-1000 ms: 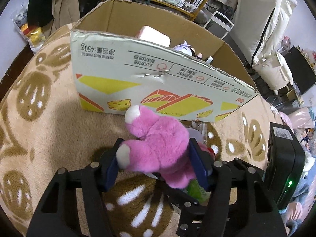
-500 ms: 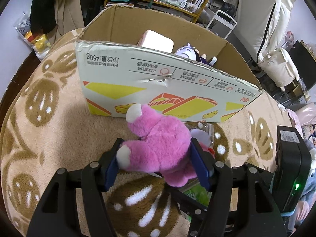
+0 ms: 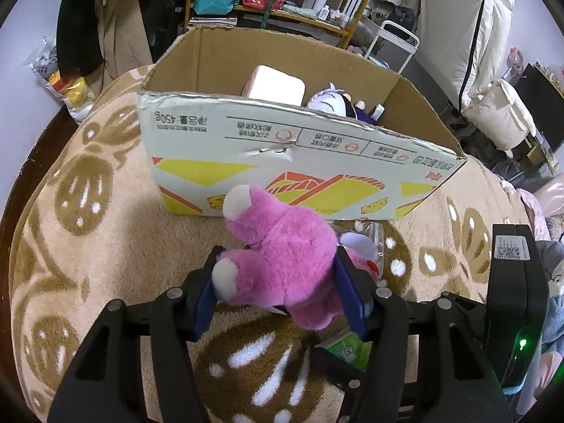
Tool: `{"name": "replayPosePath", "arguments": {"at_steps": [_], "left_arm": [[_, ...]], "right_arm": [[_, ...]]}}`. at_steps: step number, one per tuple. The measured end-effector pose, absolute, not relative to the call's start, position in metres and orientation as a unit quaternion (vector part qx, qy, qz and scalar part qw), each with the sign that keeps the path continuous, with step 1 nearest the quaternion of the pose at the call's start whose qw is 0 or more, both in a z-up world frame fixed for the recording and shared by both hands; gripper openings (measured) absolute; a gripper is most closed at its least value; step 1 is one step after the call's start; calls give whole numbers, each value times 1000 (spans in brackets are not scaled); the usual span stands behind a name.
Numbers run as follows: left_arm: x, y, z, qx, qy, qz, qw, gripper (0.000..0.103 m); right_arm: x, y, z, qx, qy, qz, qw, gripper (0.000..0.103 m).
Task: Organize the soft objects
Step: 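Lift the pink bear and green tissue pack over the box with both tools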
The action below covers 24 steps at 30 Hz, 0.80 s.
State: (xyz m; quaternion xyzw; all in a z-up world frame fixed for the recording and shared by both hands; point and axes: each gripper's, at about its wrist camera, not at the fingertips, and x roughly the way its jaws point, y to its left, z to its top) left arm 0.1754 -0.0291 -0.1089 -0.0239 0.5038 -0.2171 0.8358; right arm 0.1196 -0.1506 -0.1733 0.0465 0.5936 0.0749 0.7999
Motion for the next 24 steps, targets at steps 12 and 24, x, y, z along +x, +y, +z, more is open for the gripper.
{"name": "replayPosePath", "arguments": {"at_steps": [12, 24], "left_arm": [[156, -18, -83, -16, 466, -188, 865, 53], [136, -10, -39, -15, 402, -178, 898, 53]], "right_arm": [[114, -183, -123, 54, 534, 35, 843, 79], [117, -190, -75, 64, 451, 23, 890, 79]]}}
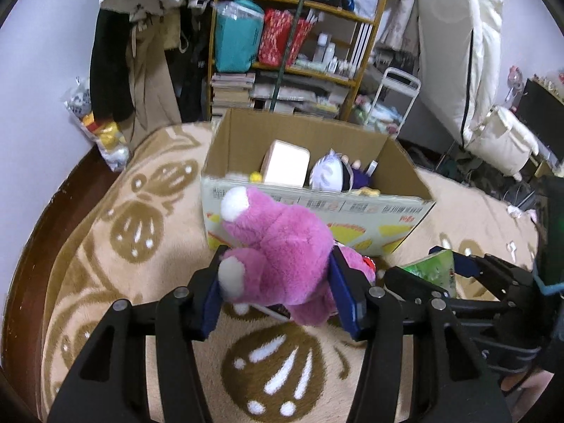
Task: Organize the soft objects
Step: 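Lift the pink bear and green tissue pack over the box with both tools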
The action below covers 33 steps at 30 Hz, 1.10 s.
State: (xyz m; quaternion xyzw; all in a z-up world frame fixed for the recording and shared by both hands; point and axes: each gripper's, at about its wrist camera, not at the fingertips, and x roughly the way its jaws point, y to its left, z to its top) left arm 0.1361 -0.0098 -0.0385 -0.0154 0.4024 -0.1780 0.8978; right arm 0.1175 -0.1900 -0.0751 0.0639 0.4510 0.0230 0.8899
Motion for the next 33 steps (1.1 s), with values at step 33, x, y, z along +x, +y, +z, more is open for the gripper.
{"name": "replayPosePath", "arguments": {"at_steps": [33], "left_arm": [[135, -15, 35, 14, 208, -124, 970, 54]], "right_arm": [[140, -205, -8, 82, 297, 20, 951, 79]]}}
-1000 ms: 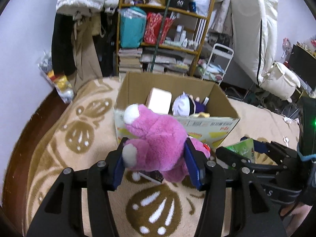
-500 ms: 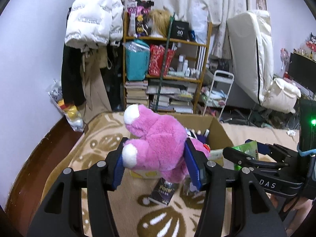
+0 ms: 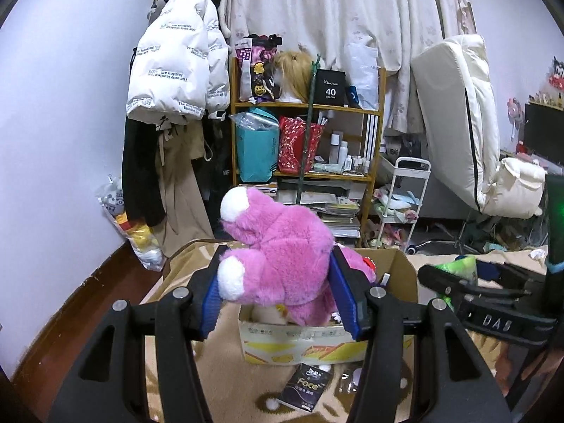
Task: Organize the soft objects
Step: 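Lift the pink bear and green tissue pack over the box with both tools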
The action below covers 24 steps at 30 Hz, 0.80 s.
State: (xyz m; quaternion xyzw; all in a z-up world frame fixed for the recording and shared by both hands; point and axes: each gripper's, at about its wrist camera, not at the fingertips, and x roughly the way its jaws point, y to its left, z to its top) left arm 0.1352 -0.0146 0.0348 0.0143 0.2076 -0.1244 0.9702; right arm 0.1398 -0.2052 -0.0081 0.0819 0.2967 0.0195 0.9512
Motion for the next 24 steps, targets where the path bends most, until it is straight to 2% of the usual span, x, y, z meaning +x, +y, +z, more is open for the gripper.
{"name": "replayPosePath", "arguments": {"at_steps": [10, 20, 24], "left_arm": [[155, -24, 25, 30, 215, -136, 967, 54], [175, -39, -7, 49, 262, -140, 954, 55], [174, -43, -12, 55, 257, -134, 956, 56]], "right_arm": [[155, -219, -10, 116, 273, 26, 955, 79], [176, -222, -29, 130, 287, 27, 949, 79], [181, -222, -38, 131, 298, 21, 945, 79]]}}
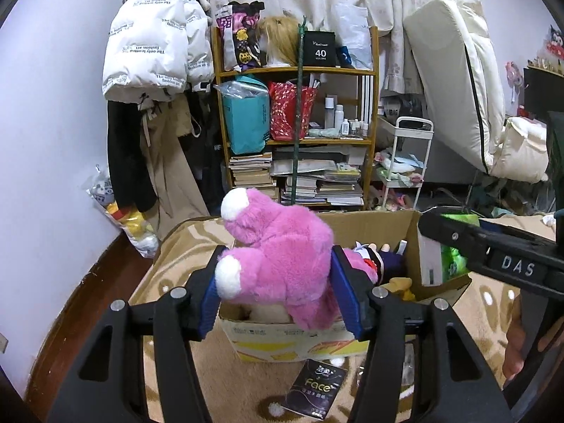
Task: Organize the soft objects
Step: 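Lift the pink bear and green tissue pack over the box with both tools, then open both tools to drop the bear and tissue pack into the box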
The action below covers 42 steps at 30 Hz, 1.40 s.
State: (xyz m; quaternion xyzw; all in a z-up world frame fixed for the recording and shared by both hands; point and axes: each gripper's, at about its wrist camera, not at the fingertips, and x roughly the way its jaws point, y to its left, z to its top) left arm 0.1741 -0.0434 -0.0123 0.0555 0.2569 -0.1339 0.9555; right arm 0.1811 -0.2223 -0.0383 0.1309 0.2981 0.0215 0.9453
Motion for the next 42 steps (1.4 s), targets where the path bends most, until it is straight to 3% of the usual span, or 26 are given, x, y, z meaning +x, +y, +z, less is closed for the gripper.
{"name": "replayPosePath", "arguments": {"at_steps": [16, 35, 39, 42], "left_arm": [[184, -40, -15, -11, 286, -172, 943, 57], [182, -45, -27, 48, 299, -130, 944, 77], [179, -40, -25, 54, 303, -120, 944, 78], [174, -37, -22, 66, 302, -107, 945, 81]], "right_arm": [[186, -232, -53, 164, 313, 18, 935, 79], [193, -234, -61, 183, 329, 32, 926, 81], [186, -236, -55, 179, 322, 28, 929, 91], [180, -237, -50, 173, 317, 24, 932, 91]]}}
